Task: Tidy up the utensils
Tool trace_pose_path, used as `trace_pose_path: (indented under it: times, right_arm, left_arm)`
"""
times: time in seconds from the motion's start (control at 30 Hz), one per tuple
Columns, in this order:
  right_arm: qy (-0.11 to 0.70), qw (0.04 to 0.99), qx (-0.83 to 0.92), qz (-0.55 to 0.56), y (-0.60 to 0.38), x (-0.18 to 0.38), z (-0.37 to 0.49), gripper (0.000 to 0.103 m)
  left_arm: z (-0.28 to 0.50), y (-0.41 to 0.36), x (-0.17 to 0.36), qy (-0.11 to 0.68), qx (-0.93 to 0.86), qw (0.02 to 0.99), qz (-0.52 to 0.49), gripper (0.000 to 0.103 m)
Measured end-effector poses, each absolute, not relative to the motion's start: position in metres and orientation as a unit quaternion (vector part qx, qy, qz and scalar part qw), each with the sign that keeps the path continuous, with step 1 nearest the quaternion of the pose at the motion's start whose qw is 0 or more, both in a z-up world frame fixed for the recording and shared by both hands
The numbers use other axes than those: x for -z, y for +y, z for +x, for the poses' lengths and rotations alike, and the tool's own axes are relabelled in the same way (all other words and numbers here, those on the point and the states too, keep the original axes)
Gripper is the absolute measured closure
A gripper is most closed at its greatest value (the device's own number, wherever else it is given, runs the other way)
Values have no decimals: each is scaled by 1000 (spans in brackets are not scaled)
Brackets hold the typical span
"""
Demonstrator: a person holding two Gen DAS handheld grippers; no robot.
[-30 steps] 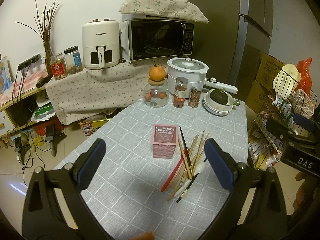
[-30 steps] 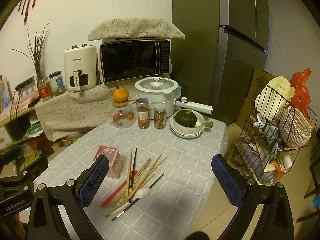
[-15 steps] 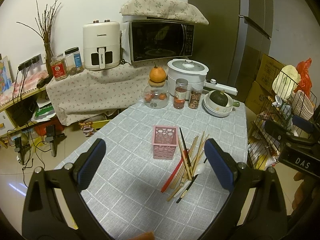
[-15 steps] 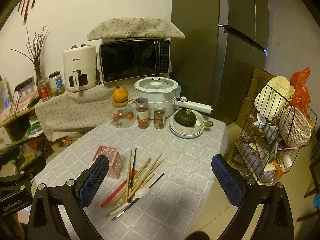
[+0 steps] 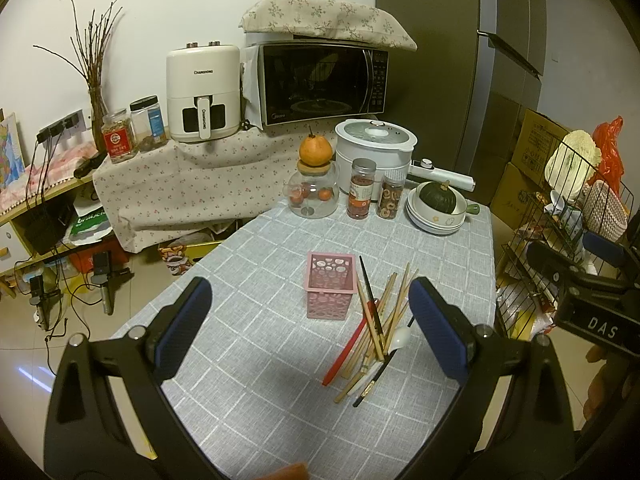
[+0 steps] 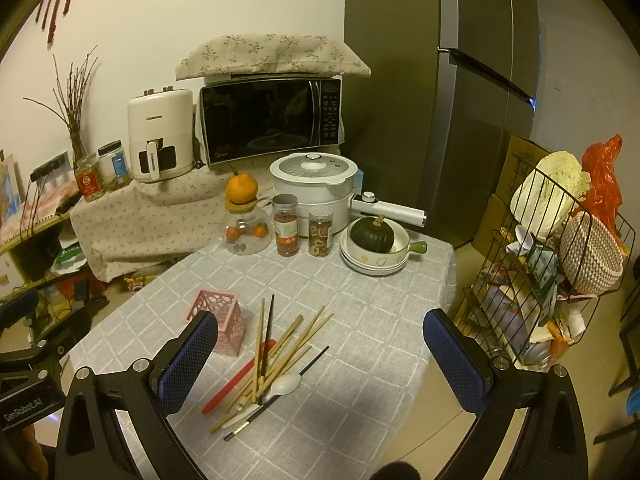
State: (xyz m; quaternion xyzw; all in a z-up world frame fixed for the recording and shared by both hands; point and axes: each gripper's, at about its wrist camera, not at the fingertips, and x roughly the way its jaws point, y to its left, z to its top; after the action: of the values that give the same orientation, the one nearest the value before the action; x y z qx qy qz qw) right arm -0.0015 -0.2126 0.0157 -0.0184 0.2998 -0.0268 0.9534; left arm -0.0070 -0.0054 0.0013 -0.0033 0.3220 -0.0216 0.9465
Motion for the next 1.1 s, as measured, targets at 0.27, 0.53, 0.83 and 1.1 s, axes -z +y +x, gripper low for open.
trace_pose_path:
  times: [0.27,0.53,0.83,1.1]
  right_arm:
    - [300,953,27,-18,-212,-15,-1,0]
    - [303,952,27,-17,-213,-14,-1,0]
    - [317,948,23,-14,-215,-7,5,0]
    - [355,934,21,-5,-223,0,22,0]
  left_arm:
    - [-7,-5,-1,322,22,947,-4,4]
    - [-7,-4,-2,323,22,946,-3,4]
    - [-4,-3,-1,325,22,945,-3,4]
    - [17,1,11,346,30,938,-1,4]
